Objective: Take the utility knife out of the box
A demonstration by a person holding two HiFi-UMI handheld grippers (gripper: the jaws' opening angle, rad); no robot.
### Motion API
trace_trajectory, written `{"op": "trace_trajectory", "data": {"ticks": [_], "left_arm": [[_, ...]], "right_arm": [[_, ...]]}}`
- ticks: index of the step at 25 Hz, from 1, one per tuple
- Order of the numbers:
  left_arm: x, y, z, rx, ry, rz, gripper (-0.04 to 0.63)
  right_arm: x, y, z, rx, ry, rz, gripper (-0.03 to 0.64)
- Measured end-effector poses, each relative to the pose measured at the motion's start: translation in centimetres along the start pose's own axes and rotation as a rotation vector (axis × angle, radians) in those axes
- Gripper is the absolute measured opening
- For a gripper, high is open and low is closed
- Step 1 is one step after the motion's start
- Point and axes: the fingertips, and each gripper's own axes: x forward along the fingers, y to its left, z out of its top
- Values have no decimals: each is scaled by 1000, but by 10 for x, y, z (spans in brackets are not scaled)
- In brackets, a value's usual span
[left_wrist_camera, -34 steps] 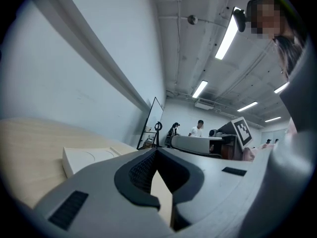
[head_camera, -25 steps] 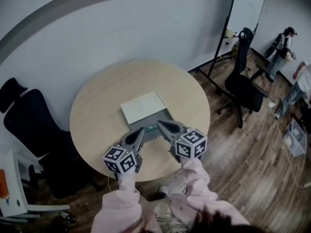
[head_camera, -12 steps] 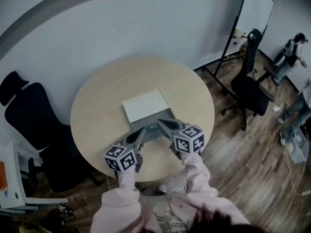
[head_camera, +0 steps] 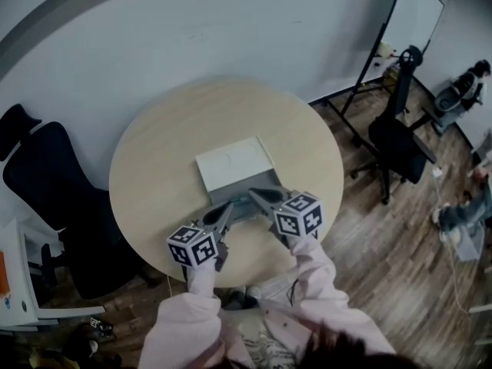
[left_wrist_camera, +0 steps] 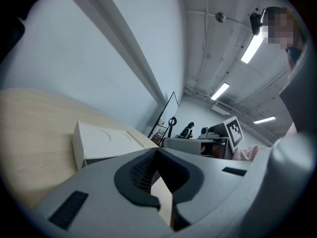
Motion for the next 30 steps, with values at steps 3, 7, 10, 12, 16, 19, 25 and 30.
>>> {"op": "trace_trajectory", "data": {"ticks": [3,7,10,12,16,19,25,30], "left_arm": [[3,8,-4,-28,5,2,0],[7,13,-9,-53,19,2,0],[11,18,-15,-73,27,6,0],[12,21,-18,-86,30,9,0],[15,27,-22,-106,38,14,0],[18,30,-24,-118,47,16,0],[22,36,-31,-146,64,16,0],[24,41,-35,-177,78,19,0]], "right_arm": [[9,-3,-5,-2,34,14,0],[17,-5,-14,-13,82,34,0],[22,-9,-21,-24,115,46,0],[26,-10,-24,-27,132,54,0],[34,-12,-32,-31,167,73,0],[39,-14,-36,-45,194,92,0],[50,-15,-45,-88,278,136,0],[56,-17,-57,-112,364,179,0]]}}
